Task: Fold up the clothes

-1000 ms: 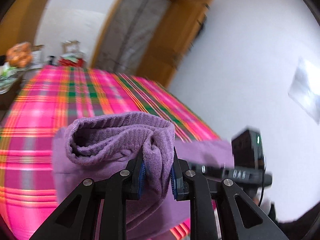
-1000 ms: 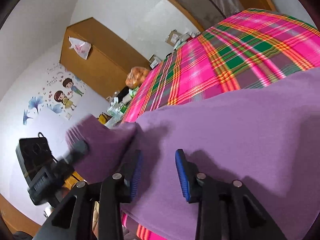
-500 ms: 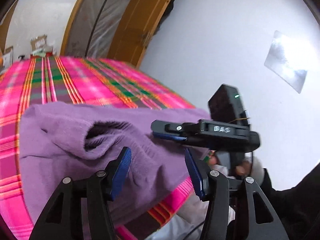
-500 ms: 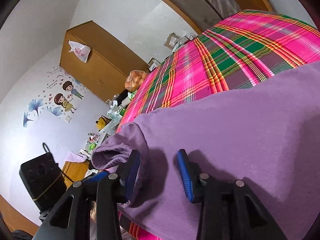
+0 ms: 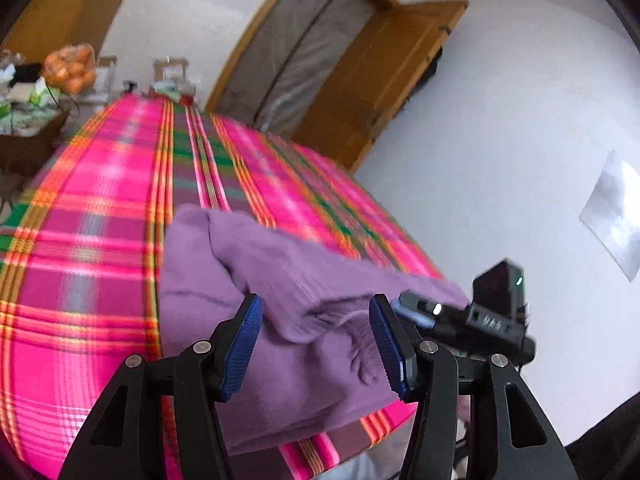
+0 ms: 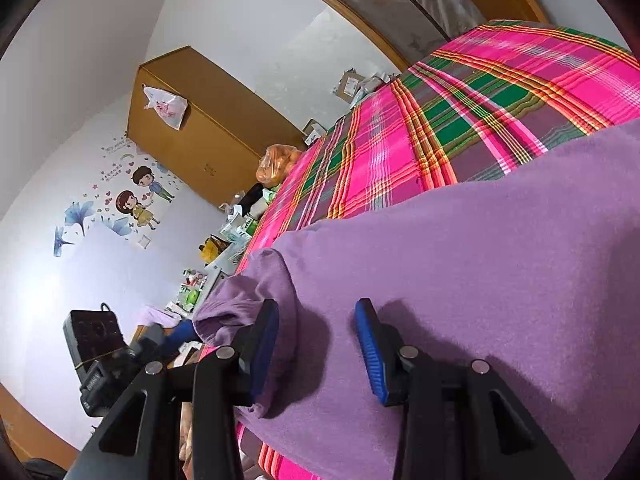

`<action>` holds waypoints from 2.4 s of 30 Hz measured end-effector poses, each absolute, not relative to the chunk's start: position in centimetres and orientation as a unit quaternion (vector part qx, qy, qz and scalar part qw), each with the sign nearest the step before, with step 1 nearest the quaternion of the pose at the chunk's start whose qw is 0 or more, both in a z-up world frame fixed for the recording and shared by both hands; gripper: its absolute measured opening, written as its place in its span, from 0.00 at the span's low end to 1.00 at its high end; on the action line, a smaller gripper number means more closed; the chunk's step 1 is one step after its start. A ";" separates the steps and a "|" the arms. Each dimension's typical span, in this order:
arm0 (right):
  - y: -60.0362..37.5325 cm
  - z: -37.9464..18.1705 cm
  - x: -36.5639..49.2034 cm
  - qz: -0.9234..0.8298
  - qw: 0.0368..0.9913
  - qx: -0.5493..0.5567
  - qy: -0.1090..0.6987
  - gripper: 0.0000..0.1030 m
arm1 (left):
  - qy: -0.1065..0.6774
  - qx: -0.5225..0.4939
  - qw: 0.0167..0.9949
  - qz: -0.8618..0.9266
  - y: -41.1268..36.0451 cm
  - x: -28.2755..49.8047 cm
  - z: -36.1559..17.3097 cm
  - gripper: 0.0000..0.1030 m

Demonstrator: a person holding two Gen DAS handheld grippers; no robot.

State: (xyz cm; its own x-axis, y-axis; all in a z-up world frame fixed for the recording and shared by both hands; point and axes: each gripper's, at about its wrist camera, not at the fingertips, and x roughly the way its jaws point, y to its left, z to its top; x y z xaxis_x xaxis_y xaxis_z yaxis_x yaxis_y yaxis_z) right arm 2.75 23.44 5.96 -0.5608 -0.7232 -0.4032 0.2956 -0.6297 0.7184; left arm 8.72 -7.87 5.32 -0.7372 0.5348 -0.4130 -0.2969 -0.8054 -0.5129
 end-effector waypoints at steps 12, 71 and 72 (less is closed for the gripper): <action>24.0 6.2 2.9 -0.827 0.327 0.339 -0.307 0.39 | -0.227 -0.341 0.239 0.880 -5.9 2.9 3.6 0.56; 18.9 5.9 -3.0 -0.804 0.304 0.437 -0.266 0.37 | -0.206 -0.334 0.223 0.893 -10.5 10.1 -2.2 0.26; 18.7 6.0 -2.9 -0.807 0.303 0.436 -0.259 0.26 | -0.213 -0.334 0.221 0.891 -10.7 10.1 -2.3 0.19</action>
